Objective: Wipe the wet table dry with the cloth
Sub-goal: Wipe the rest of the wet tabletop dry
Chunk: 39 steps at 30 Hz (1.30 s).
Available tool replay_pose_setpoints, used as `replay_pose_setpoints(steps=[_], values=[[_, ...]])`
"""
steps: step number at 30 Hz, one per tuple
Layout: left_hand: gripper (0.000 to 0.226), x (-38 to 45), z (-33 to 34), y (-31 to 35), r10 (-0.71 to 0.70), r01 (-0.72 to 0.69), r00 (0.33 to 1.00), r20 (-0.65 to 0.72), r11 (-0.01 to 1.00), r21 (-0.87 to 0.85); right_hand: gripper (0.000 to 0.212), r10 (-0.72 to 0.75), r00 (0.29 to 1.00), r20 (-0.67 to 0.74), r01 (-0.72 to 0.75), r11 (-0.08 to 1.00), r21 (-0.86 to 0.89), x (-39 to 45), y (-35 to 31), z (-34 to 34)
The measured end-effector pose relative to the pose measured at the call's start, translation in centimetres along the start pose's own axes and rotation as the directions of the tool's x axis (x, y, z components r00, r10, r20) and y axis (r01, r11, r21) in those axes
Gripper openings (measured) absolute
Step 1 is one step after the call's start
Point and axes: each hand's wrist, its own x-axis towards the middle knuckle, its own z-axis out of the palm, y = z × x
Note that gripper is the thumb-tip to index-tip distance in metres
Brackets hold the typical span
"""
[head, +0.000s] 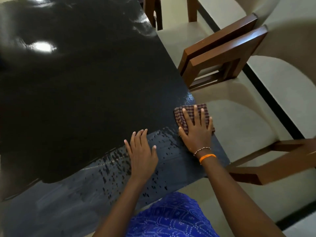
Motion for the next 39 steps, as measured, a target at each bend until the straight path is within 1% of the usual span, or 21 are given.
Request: replay_pose_setpoints(steps=[3, 5, 8, 10, 15, 18, 21, 26, 29, 32, 33, 34, 35, 37, 39], values=[[0.063, -1.5, -0.9, -2.0, 0.01, -0.011, 1.0, -0.026, 0.999, -0.044, 0.07, 0.001, 1.0, 0.009, -0.001, 1.0, -0.006, -1.7, -3.5, 0.6], [0.064, -2.5, -2.0, -4.1, -0.031, 0.028, 0.998, -0.056, 0.998, -0.055, 0.071, -0.028, 0.999, 0.024, 0.028, 1.0, 0.003, -2.6, -6.8, 1.0], [0.063, -4.3, -4.3, -8.1, -0.116, 0.107, 0.988, -0.104, 0.99, -0.091, 0.072, -0.123, 0.99, 0.066, 0.122, 0.992, 0.019, -4.2, -12.9, 2.1], [0.063, -5.5, -5.6, -10.4, -0.16, 0.15, 0.981, -0.111, 0.984, -0.1, 0.072, -0.194, 0.976, 0.101, 0.192, 0.981, 0.027, -5.2, -17.0, 2.9], [0.07, -9.3, -9.4, -17.1, -0.294, 0.274, 0.941, -0.168, 0.952, -0.136, 0.073, -0.352, 0.921, 0.164, 0.35, 0.936, 0.042, -8.2, -27.2, 4.7], [0.074, -11.9, -11.3, -21.7, -0.382, 0.355, 0.9, -0.211, 0.922, -0.158, 0.074, -0.461, 0.866, 0.193, 0.463, 0.886, 0.037, -10.3, -33.4, 6.0], [0.076, -14.2, -12.7, -25.9, -0.471, 0.438, 0.85, -0.236, 0.881, -0.18, 0.073, -0.538, 0.815, 0.213, 0.541, 0.84, 0.052, -12.5, -39.1, 7.1], [0.074, -17.3, -14.6, -31.2, -0.585, 0.548, 0.77, -0.254, 0.81, -0.208, 0.071, -0.684, 0.686, 0.248, 0.69, 0.72, 0.078, -16.2, -46.9, 8.7], [0.071, -18.2, -15.1, -33.2, -0.623, 0.585, 0.744, -0.241, 0.782, -0.215, 0.069, -0.753, 0.608, 0.252, 0.765, 0.64, 0.065, -17.8, -48.3, 9.3], [0.067, -18.3, -15.5, -34.1, -0.622, 0.576, 0.76, -0.186, 0.778, -0.249, 0.068, -0.814, 0.544, 0.204, 0.819, 0.568, 0.079, -17.9, -46.7, 9.1], [0.065, -18.2, -15.4, -34.1, -0.611, 0.56, 0.774, -0.166, 0.783, -0.272, 0.068, -0.819, 0.544, 0.181, 0.821, 0.564, 0.088, -17.6, -45.8, 8.9], [0.064, -18.0, -15.3, -34.0, -0.595, 0.54, 0.79, -0.146, 0.789, -0.292, 0.069, -0.813, 0.558, 0.163, 0.812, 0.576, 0.095, -17.2, -44.7, 8.7], [0.063, -17.9, -15.2, -33.9, -0.576, 0.521, 0.807, -0.129, 0.798, -0.303, 0.07, -0.796, 0.587, 0.149, 0.792, 0.603, 0.099, -16.7, -43.5, 8.4], [0.064, -17.5, -14.8, -33.3, -0.537, 0.483, 0.837, -0.102, 0.814, -0.323, 0.071, -0.726, 0.674, 0.133, 0.724, 0.686, 0.075, -15.1, -40.5, 7.7], [0.069, -17.1, -14.5, -32.6, -0.534, 0.474, 0.841, -0.092, 0.807, -0.351, 0.072, -0.618, 0.778, 0.117, 0.619, 0.785, 0.03, -13.0, -37.1, 6.8]])
